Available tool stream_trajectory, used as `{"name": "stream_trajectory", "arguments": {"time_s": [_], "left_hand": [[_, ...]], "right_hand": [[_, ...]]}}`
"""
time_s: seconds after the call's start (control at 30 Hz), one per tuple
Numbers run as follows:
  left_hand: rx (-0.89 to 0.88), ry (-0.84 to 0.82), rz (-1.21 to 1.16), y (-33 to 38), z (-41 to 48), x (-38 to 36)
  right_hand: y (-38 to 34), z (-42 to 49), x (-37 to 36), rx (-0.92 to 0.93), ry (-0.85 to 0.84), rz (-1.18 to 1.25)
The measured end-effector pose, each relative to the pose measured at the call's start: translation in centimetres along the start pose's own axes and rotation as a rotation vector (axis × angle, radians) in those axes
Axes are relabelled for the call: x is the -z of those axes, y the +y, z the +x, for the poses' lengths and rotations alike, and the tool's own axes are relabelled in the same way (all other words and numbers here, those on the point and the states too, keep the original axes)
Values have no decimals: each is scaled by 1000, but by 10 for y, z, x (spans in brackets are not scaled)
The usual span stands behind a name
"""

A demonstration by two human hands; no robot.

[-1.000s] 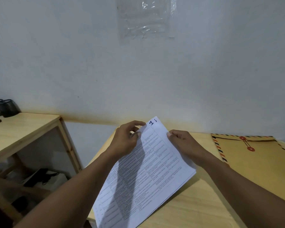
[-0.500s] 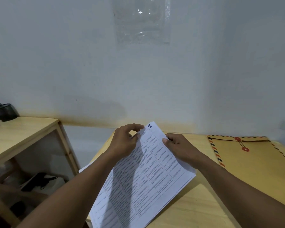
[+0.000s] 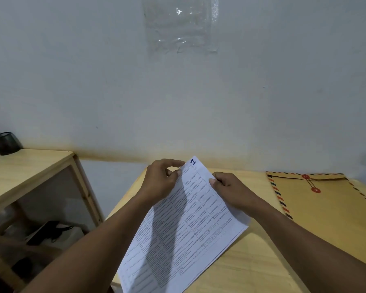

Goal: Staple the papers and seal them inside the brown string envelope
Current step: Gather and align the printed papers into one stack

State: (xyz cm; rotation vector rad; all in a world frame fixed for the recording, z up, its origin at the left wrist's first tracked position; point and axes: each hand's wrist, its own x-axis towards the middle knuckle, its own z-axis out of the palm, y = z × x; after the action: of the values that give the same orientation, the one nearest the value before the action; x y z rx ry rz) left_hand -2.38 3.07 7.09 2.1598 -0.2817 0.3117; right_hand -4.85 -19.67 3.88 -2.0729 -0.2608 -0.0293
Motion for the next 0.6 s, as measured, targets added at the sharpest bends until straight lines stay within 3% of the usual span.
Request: {"name": "stream_trajectory", "arguments": {"time_s": [0.2, 0.6], "left_hand": [[-7, -80, -85, -4, -1, -4], [42, -57, -92, 0, -5, -2]], "right_hand": [[9, 1, -1, -21, -8, 26], [0, -7, 0, -23, -6, 169]]}}
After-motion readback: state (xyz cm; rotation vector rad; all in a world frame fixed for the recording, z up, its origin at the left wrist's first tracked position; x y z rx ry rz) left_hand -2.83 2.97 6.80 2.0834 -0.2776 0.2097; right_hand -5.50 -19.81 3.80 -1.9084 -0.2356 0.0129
